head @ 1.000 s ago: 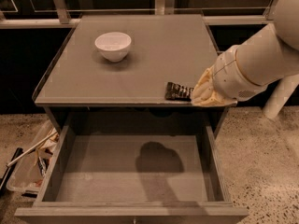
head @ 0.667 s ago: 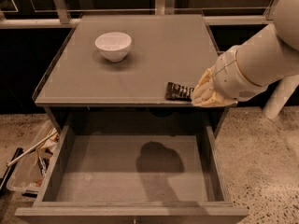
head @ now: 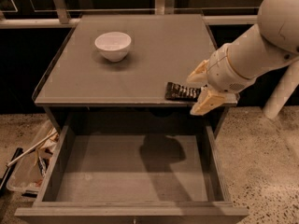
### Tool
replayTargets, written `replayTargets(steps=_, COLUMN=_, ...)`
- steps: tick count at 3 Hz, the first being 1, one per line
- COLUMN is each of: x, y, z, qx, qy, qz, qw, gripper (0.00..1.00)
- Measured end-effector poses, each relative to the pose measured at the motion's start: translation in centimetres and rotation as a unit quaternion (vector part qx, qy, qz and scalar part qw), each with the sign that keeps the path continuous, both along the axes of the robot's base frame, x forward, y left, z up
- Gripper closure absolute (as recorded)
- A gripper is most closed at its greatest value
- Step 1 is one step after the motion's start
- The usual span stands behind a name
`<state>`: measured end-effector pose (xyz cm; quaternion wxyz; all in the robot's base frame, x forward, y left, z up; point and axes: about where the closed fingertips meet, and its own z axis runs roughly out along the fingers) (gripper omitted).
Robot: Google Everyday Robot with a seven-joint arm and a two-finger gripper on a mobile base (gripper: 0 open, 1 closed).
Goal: Place rxbar chocolate into top drawer
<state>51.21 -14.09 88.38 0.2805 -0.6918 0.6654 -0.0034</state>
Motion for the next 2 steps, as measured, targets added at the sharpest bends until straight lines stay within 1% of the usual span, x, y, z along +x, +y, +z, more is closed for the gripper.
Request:
replayTargets(steps=1, x=2.1, y=-0.9, z=-2.0, qx=0.017, qy=0.018, qz=-0.016, qw=0.9996, gripper=0.00)
replayTargets(steps=2, x=3.6, y=-1.8, z=-3.3, qx=0.031, qy=0.033, qz=-0.030, qw=0.9985, gripper=0.00)
